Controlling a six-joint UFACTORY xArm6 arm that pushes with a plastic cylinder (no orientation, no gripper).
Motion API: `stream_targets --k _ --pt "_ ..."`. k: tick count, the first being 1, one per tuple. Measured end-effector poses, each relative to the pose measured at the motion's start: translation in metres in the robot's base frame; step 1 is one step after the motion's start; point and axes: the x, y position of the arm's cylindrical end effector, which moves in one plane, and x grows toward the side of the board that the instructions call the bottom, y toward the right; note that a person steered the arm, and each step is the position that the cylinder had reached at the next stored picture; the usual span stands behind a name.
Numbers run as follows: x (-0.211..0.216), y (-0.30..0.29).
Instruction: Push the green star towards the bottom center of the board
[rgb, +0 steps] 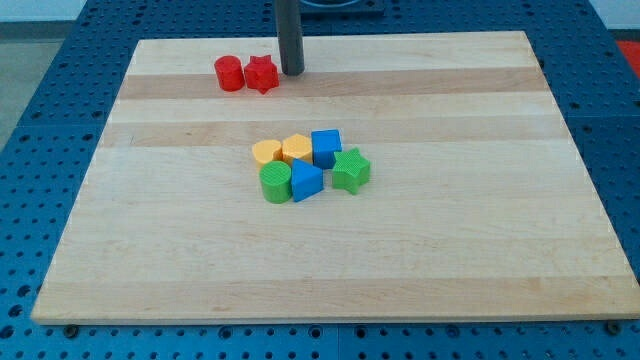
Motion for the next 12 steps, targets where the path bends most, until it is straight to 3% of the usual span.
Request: stream_targets --k 2,3,4,5,6,7,9,11,12 --pt "-0.001 -0.040" --pt "-0.001 -0.014" --pt "0.023 0.079" --pt "0.076 0.163" --pt "0.144 0.205" --pt "0.160 0.191" --pt "0.144 0.126" --pt "0.198 0.062" --pt "0.220 0.058"
